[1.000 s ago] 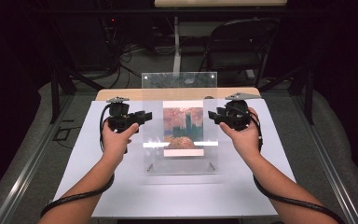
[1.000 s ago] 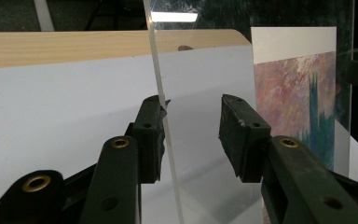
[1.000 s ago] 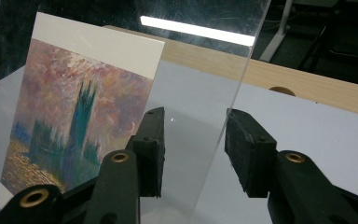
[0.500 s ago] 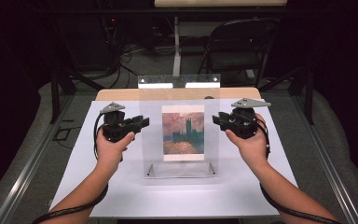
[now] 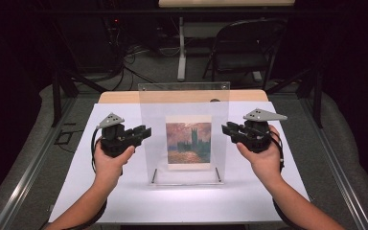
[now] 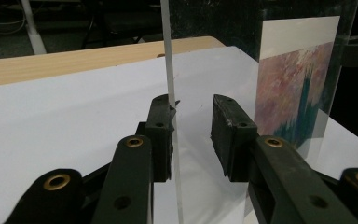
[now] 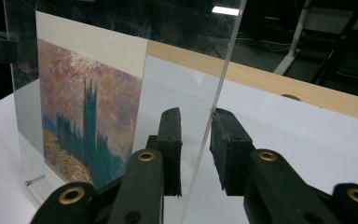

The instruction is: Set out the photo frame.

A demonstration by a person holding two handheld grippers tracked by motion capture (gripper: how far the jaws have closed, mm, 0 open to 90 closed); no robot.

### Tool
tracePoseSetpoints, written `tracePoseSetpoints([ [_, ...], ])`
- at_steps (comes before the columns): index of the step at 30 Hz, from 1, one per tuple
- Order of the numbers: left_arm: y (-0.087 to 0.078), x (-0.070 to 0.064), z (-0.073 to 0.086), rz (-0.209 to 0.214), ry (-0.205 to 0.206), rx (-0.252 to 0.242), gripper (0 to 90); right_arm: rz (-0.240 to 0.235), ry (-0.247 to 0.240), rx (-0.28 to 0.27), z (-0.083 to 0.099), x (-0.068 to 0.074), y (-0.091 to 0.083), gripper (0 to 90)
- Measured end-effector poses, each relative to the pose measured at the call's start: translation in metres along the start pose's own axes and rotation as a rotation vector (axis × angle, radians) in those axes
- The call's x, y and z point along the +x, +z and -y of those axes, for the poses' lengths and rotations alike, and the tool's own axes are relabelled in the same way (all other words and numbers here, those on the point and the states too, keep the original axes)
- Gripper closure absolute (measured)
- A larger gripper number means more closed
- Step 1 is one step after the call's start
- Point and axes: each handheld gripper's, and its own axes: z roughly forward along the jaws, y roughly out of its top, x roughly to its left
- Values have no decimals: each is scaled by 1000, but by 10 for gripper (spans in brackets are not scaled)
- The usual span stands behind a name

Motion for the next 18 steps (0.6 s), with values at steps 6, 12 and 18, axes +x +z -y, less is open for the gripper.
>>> tracePoseSetpoints([
  [6, -9, -8, 8, -5, 37, -18, 695, -11, 0, -17, 6, 5, -9, 754],
  [12, -17, -14, 16, 2, 51, -34, 696, -20, -20, -32, 11, 11, -19, 758],
  [18, -23, -20, 22, 2, 63, -46, 695, -31, -18, -46, 17, 15, -26, 757],
])
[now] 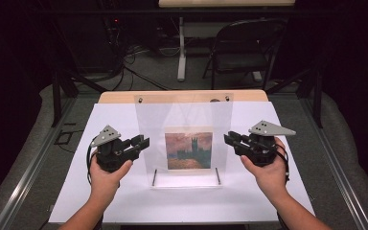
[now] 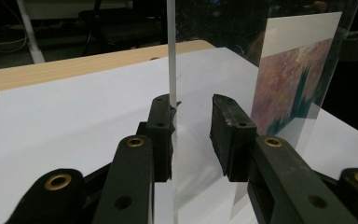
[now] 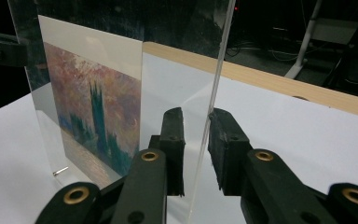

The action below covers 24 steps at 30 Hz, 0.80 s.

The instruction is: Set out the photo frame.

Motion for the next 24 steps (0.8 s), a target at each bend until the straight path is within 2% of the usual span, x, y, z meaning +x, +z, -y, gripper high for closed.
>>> tracePoseSetpoints([
  [5, -3, -5, 3, -16, 20, -2, 687, -9, 10, -7, 3, 4, -4, 740],
  [12, -8, -9, 8, 0, 23, -9, 681, -30, 23, -24, 10, 8, -9, 714],
  [17, -9, -11, 9, -10, 32, -13, 676, -16, -9, -25, 11, 11, -9, 697],
  [24, -6, -12, 8, -7, 28, 2, 646, -30, 1, -29, 11, 10, -9, 678],
])
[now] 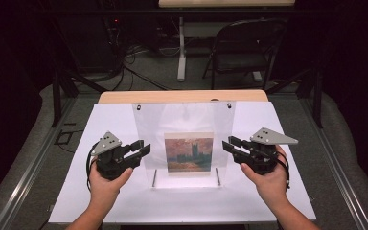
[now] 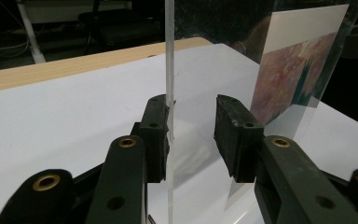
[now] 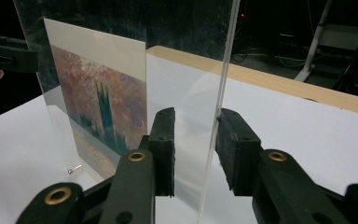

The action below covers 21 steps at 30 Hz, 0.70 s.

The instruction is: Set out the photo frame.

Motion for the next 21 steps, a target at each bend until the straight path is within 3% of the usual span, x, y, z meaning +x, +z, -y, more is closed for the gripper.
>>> tracePoseSetpoints([
  [11, 2, 0, -1, -7, -2, 13, 572, -4, -9, -6, 0, 1, 1, 578],
  [21, 0, 1, -6, -21, -10, 6, 432, 2, -3, -9, -2, -2, 2, 437],
])
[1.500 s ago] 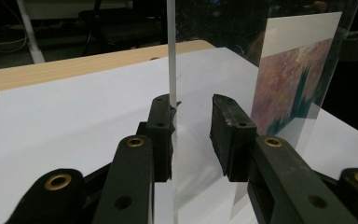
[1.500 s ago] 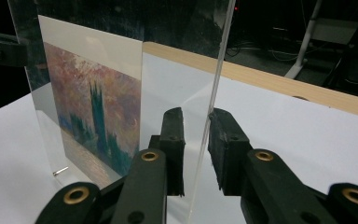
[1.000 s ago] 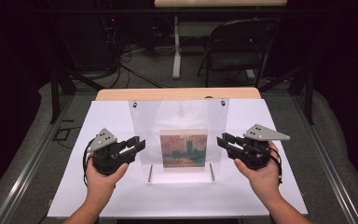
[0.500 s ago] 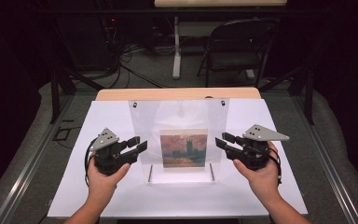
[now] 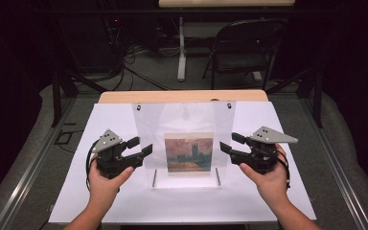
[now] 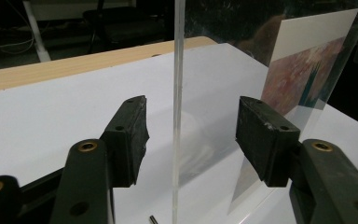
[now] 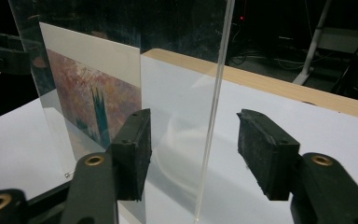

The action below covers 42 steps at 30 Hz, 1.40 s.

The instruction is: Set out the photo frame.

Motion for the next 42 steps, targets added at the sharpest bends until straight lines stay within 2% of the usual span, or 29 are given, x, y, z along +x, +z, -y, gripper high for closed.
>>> tracePoseSetpoints([
  [9, -13, 5, -2, -12, 1, 4, 390, 33, -17, -16, -2, -6, -11, 370],
  [15, -29, 12, 6, -54, -1, -5, 375, 81, -21, -18, 5, -15, -29, 356],
  [21, -51, 18, 22, -106, 16, -26, 367, 157, -27, -32, 18, -26, -53, 337],
  [25, -59, 18, 37, -131, 17, -30, 367, 201, -24, -42, 33, -27, -66, 332],
  [28, -61, 18, 51, -143, 3, -36, 367, 215, -4, -43, 50, -23, -71, 332],
  [31, -57, 20, 71, -143, -12, -28, 367, 227, -9, -26, 69, -19, -70, 332],
  [34, -47, 27, 91, -145, -49, 3, 367, 237, 3, -1, 88, -18, -63, 334],
  [36, -41, 31, 102, -162, -37, 26, 367, 244, 0, 12, 98, -19, -58, 335],
  [38, -36, 36, 109, -167, -45, 41, 367, 244, 0, 22, 105, -19, -53, 335],
  [42, -31, 42, 115, -170, -40, 39, 367, 245, -43, 34, 115, -23, -42, 334],
])
